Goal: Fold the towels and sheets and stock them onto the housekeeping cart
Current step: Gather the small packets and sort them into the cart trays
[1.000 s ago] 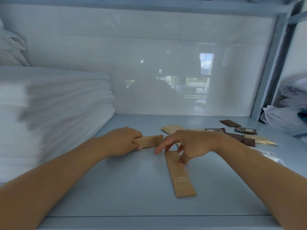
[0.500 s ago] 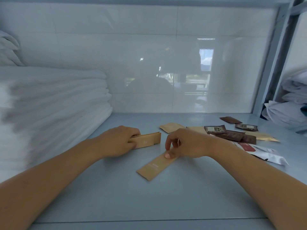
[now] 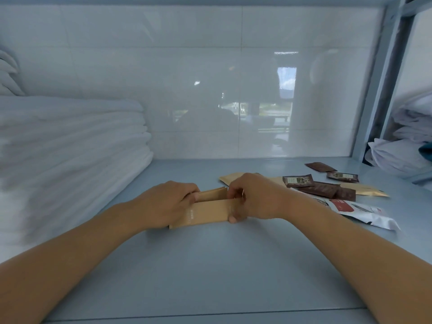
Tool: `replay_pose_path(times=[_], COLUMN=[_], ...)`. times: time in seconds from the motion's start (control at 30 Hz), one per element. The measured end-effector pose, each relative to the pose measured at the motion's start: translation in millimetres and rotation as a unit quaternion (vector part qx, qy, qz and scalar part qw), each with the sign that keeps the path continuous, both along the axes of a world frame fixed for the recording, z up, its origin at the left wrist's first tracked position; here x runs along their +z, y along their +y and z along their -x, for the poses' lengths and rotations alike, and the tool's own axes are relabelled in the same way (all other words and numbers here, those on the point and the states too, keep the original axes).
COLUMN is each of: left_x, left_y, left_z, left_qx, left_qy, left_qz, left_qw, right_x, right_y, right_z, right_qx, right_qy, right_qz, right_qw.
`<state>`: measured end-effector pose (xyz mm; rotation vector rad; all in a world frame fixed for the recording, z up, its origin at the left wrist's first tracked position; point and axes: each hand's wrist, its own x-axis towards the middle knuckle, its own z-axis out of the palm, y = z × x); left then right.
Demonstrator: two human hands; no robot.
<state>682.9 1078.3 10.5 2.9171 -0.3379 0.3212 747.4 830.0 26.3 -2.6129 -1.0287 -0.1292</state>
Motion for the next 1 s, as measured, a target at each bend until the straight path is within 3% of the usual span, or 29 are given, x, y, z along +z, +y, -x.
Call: replay_pose_path(times=[0.2,0.3,0.4,0.63,0.77,1.0], left_x=[-1,0,0,0,-10,-17], left_y=[1,0,-1,13,12,20], left_z=[2,3,3,-2,-9,-19], left_qx=[-0.029,-0.048,-0.051,0.069,0.022,0.002], left_qy=[0.014,0.012,0.011,0.039,0.022,-0.013], left_qz=[-0.041,-0.044,-0.056,-0.092,-0.031,-0.06], left_qw=[0.999,0.998,0.997,0.993,0.999,0.998], right_x=[-15,-18,-22,-25,-29,-22], right_y=[21,19,16,15,16,17], right_z=[0,-6,-9,-19,-17,-9], right_qx=[-0.001,0.007,0.048,0.005,0.009,0.015], right_qy=[-0.035,-0.047,0.002,-0.027,-0.027,-0.007], right_qz=[-0.107,-0.071,-0.024,-0.018,-0.017,-0.034], right_qw=[0.994,0.996,0.999,0.999,0.999,0.999])
